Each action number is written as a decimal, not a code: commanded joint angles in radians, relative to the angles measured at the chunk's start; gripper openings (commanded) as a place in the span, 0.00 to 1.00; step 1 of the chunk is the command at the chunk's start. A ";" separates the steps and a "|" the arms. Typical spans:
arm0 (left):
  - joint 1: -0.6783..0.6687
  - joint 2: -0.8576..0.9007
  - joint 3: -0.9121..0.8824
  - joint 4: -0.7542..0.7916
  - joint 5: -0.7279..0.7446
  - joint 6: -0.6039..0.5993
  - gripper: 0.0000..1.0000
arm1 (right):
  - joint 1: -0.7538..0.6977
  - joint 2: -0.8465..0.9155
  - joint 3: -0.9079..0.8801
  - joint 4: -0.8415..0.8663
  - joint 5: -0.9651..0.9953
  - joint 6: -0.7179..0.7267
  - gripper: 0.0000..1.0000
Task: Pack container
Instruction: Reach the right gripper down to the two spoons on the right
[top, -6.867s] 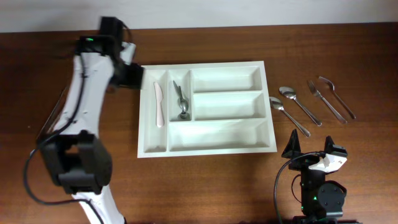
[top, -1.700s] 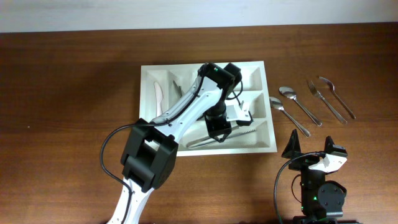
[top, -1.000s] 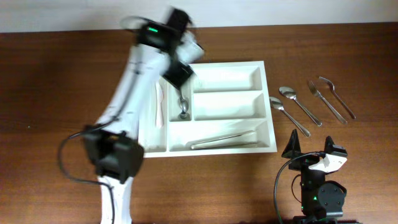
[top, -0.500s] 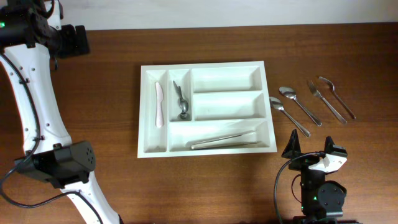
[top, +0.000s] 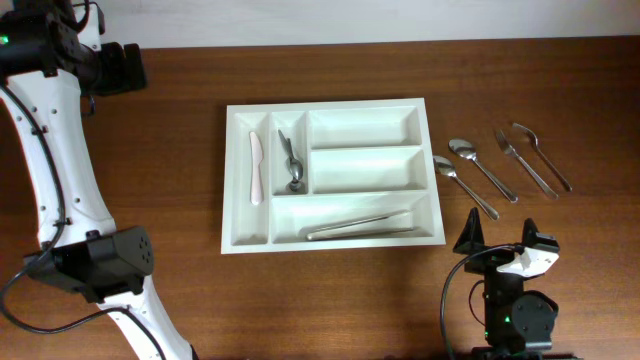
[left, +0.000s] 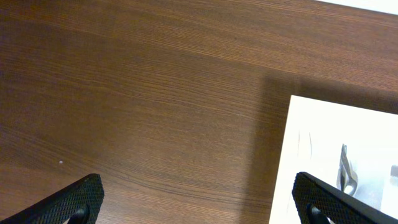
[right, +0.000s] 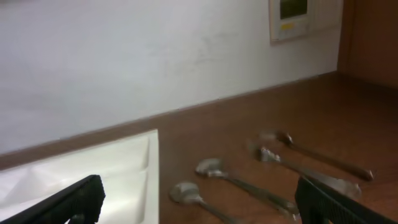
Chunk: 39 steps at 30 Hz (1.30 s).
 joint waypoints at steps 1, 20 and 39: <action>0.004 -0.013 0.006 0.000 0.014 -0.010 0.99 | 0.002 -0.008 -0.005 0.061 -0.034 -0.026 0.99; 0.004 -0.013 0.006 -0.001 0.014 -0.010 0.99 | 0.002 1.173 1.543 -0.938 -0.025 -0.481 0.99; 0.004 -0.013 0.006 -0.001 0.014 -0.010 0.99 | -0.008 1.648 1.746 -1.214 -0.059 -0.429 0.99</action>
